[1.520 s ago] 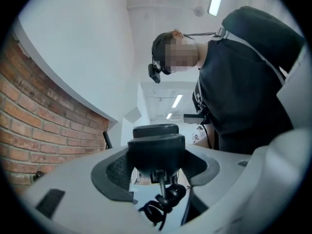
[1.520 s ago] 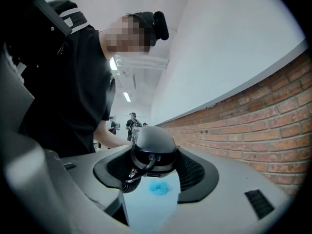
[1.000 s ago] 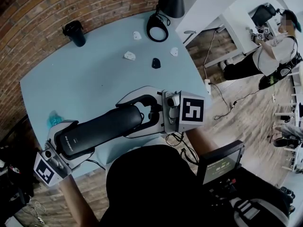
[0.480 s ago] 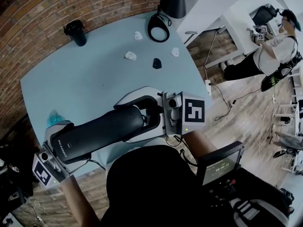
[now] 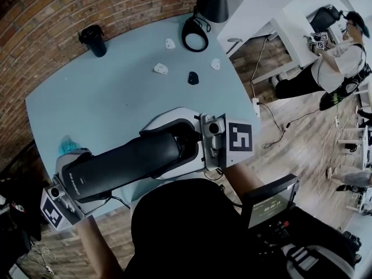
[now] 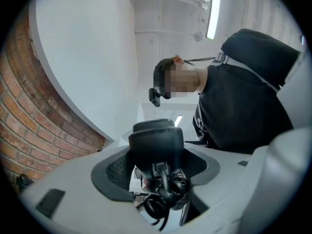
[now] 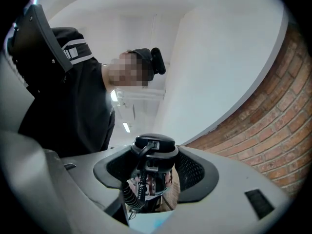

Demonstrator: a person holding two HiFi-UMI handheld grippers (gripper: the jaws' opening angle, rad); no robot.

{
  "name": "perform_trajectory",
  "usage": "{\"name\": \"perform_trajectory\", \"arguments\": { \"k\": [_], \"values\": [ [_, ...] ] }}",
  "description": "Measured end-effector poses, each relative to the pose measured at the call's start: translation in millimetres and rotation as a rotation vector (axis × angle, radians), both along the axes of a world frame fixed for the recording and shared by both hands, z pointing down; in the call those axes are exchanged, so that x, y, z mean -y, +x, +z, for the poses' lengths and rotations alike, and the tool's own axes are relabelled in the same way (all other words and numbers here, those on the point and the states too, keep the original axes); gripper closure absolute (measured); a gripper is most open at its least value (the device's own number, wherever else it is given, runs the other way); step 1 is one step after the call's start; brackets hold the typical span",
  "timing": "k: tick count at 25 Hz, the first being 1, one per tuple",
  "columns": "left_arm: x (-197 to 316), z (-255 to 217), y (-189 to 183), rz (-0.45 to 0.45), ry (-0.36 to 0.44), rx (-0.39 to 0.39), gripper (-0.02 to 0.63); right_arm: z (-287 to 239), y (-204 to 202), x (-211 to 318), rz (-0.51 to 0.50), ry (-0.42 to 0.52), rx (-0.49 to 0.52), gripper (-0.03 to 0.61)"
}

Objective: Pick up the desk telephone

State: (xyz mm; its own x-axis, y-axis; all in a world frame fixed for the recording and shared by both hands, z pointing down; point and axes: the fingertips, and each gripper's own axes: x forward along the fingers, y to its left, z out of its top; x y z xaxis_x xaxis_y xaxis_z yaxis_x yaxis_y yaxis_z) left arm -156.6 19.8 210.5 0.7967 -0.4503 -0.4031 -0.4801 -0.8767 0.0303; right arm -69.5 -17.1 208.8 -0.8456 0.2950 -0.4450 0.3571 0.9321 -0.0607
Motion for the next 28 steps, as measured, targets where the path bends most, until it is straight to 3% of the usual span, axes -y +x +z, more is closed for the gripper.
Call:
{"name": "perform_trajectory", "arguments": {
  "k": [15,28],
  "values": [
    [-0.3,0.2,-0.1,0.013,0.005,-0.004,0.304,-6.1,0.7,-1.6,-0.004,0.008,0.013,0.310],
    [-2.8,15.9,1.8,0.020,-0.023,0.055,0.304,8.7,0.4,-5.5,-0.005,0.041,-0.049,0.311]
  ]
}}
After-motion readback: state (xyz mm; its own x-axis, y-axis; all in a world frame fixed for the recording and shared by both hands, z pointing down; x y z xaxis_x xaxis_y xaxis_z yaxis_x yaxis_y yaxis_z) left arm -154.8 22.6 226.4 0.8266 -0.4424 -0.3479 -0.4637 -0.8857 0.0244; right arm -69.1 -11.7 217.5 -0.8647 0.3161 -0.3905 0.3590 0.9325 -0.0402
